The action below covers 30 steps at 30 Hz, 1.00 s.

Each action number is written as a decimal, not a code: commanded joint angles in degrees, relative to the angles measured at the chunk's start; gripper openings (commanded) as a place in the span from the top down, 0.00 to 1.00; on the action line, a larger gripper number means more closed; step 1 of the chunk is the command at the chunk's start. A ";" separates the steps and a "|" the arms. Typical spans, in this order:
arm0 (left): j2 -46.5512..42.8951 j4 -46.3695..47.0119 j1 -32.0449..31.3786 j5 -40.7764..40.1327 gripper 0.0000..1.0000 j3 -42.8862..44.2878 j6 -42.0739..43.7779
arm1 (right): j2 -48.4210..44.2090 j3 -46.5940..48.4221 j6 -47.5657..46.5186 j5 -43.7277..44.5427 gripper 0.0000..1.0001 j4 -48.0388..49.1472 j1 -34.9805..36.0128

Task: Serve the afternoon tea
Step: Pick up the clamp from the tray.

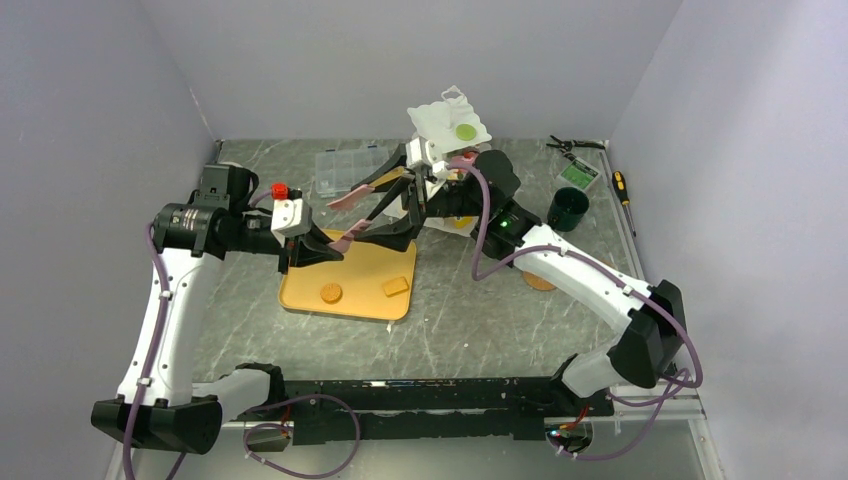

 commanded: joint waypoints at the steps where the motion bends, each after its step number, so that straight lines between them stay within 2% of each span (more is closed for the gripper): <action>1: -0.69 0.77 0.01 0.95 0.97 1.05 0.53 | 0.00 2.13 -1.62 -1.66 0.17 -0.01 0.36; 8: -1.24 3.21 0.04 0.05 0.97 -0.32 -0.65 | 0.18 0.30 0.98 -0.43 0.14 5.83 1.09; 15: -1.03 1.93 0.01 -0.50 0.97 -0.47 0.67 | 0.98 -1.00 4.65 -0.20 0.18 12.80 1.37; 30: -1.10 2.76 0.06 -1.53 0.96 -0.27 0.71 | -1.74 -0.96 -1.62 -0.33 0.38 4.43 0.97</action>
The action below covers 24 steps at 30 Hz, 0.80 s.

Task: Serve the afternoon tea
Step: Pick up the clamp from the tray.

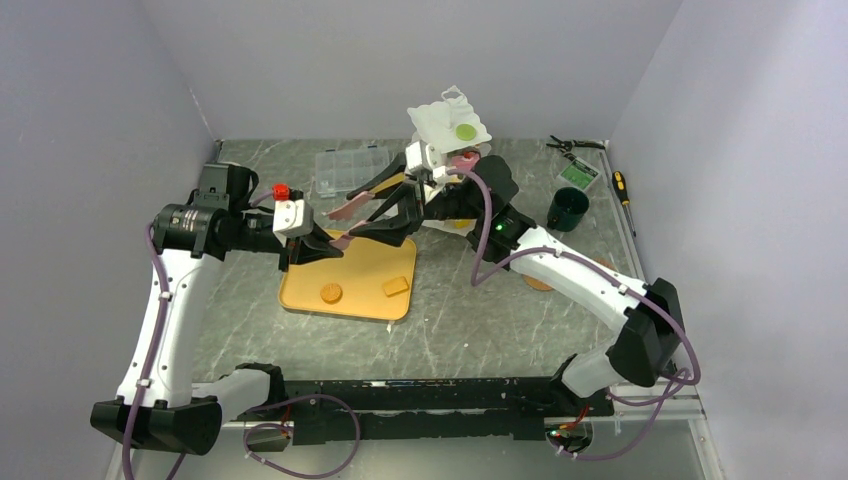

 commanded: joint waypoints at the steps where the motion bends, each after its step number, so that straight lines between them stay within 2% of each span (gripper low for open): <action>1: -0.90 1.38 0.00 0.00 0.94 -0.18 0.41 | -2.67 0.19 -2.86 -1.16 0.41 -1.42 -0.02; 5: -1.19 2.08 0.06 -0.56 0.85 0.06 -0.31 | -2.89 0.61 -3.86 -1.03 0.53 -3.06 -0.05; 12: -1.30 3.13 0.03 -0.52 0.80 -0.31 -0.67 | -2.82 0.43 -2.87 -0.04 0.48 -2.14 -0.06; 13: -1.43 3.21 0.05 -0.36 0.71 -0.38 -0.85 | -2.82 0.28 -2.79 0.20 0.48 -1.75 -0.04; 14: -1.52 3.17 0.04 -0.15 0.56 -0.39 -1.16 | -2.94 0.05 -2.87 0.62 0.48 -1.29 -0.07; 15: -1.59 3.14 0.06 -0.10 0.45 -0.44 -1.50 | -2.99 -0.18 -2.97 1.06 0.48 -1.11 -0.05; 16: -1.84 3.22 0.07 -0.02 0.35 -0.48 -1.92 | -3.06 -0.37 -3.13 1.42 0.48 -1.05 -0.11; 17: -2.03 3.41 0.06 0.02 0.29 -0.44 -2.71 | -3.14 -0.61 -3.41 1.88 0.48 -1.11 -0.13; 24: -4.02 9.04 0.02 -2.21 0.10 0.36 -16.40 | -4.66 -5.70 -6.11 6.47 0.47 -1.45 -0.03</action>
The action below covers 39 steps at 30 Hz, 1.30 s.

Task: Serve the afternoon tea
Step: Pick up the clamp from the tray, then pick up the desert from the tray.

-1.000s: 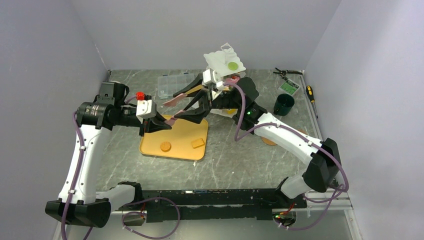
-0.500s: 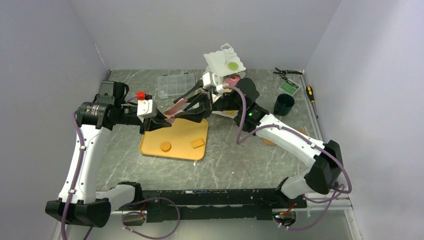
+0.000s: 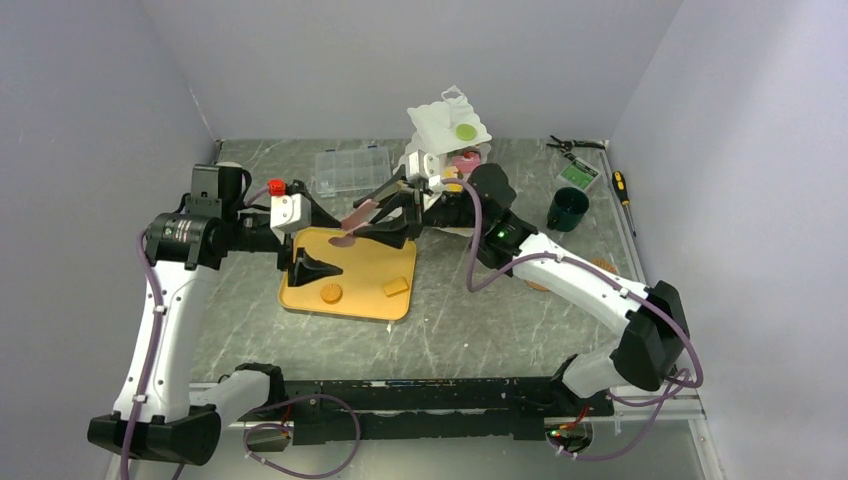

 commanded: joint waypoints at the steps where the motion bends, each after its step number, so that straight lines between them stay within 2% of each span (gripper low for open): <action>1: -2.19 5.61 0.05 -2.39 0.08 0.41 -12.26 | -3.39 -3.82 -2.61 3.98 0.47 2.09 -0.07; 3: -2.60 9.14 0.03 -6.90 0.07 0.06 -18.16 | -4.11 -6.83 -2.26 6.06 0.47 3.93 -0.03; 8: -1.16 14.00 2.50 -17.38 0.06 -0.05 -26.35 | -3.39 -12.53 -2.40 12.10 0.44 7.83 0.92; 13: 3.88 22.35 12.24 -22.64 0.06 -0.66 -37.54 | 1.17 -15.62 -3.94 19.12 0.42 13.43 5.11; 18: 11.91 27.87 21.56 -26.57 0.06 2.42 -45.27 | 8.29 -15.95 -4.63 25.85 0.43 19.88 8.68; 22: 16.38 29.38 23.66 -30.16 0.06 4.02 -45.82 | 13.74 -14.87 -4.54 30.02 0.43 23.58 10.50; 29: 18.70 30.68 23.72 -34.41 0.06 2.71 -44.71 | 20.07 -13.98 -4.84 34.90 0.43 26.41 12.85; 39: 17.57 31.70 23.73 -33.29 0.07 1.30 -43.81 | 25.72 -12.43 -4.17 37.27 0.43 28.05 14.69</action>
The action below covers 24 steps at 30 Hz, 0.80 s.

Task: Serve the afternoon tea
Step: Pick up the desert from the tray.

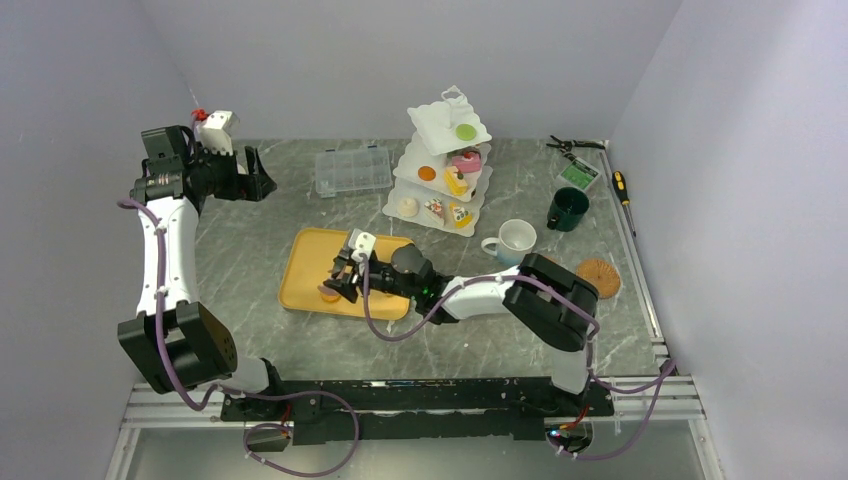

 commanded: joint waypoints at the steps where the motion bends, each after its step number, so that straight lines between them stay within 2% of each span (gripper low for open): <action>1: -1.60 2.02 -0.09 0.25 0.06 0.63 0.47 | 1.56 3.21 -0.17 1.83 0.43 5.23 0.56; 24: -0.90 0.21 -0.08 1.94 0.07 1.58 1.80 | 6.72 4.56 4.30 1.47 0.36 6.79 1.32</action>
